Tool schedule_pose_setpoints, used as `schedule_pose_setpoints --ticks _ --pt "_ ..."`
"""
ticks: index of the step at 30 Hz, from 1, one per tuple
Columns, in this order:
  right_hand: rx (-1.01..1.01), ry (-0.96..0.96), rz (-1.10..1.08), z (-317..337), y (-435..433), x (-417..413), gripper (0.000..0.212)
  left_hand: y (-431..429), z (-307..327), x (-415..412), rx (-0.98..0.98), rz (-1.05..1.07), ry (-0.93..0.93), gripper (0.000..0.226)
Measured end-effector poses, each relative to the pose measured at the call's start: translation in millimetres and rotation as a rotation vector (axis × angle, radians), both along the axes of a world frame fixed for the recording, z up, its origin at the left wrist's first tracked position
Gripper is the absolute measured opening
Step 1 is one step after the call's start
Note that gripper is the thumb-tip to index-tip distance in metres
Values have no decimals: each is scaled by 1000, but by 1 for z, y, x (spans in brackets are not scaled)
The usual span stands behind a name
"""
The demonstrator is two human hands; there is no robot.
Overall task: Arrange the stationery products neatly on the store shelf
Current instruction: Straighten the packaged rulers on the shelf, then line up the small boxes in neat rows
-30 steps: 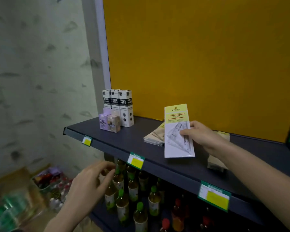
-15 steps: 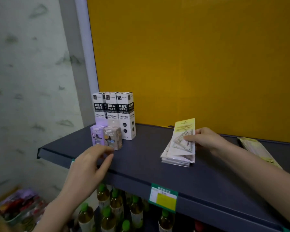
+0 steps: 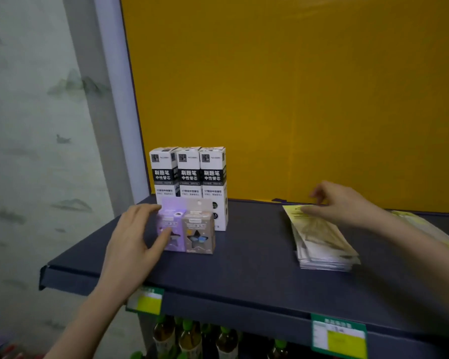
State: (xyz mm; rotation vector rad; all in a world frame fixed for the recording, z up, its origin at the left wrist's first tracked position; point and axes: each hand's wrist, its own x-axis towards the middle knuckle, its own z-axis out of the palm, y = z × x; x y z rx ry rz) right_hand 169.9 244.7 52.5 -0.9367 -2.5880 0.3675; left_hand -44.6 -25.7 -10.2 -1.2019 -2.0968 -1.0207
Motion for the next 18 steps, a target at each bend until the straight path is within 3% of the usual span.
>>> schedule_pose_setpoints --ticks 2,5,9,11,16,18 --pt "-48 168 174 4 -30 -23 38 4 3 -15 18 -61 -90 57" --pt "-131 254 361 -3 -73 -62 51 14 3 -33 15 -168 -324 79" --pt "-329 352 407 -27 -101 -108 76 23 0 -47 13 -272 -548 87" --pt "-406 345 386 -41 -107 -123 83 24 -5 -52 16 -322 -629 83" --pt "-458 351 325 -53 -116 -129 60 21 -12 -68 -23 -486 -657 39" --pt "-452 368 317 -51 -116 -119 58 17 -9 -67 12 -529 -644 35"
